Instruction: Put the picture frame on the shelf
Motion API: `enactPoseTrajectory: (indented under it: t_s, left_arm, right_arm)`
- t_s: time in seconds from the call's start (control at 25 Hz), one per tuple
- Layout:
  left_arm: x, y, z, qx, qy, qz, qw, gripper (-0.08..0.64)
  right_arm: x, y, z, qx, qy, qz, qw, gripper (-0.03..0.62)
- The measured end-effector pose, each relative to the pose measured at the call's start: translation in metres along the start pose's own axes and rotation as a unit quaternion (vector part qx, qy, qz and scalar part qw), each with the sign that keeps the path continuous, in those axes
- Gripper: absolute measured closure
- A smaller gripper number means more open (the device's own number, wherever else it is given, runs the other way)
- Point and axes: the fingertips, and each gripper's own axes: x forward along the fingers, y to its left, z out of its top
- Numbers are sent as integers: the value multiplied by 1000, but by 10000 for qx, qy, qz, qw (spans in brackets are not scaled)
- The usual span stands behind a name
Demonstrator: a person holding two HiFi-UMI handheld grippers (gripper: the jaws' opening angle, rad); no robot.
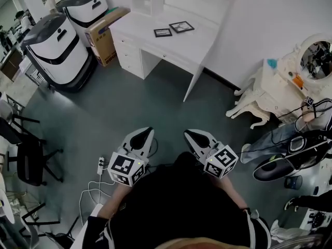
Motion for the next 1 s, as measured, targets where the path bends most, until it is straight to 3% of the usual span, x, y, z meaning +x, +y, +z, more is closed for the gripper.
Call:
enactPoseTrajectory:
  t_s: [0.44,1.0]
  left_arm:
    - [36,50,-4,-174,45,126,9998,554]
    - [179,146,62,52,11,596,9982,554]
  right_arm:
    - [63,-34,1,203,97,396,9990,571]
    - [173,-181,58,180,82,936,9954,571]
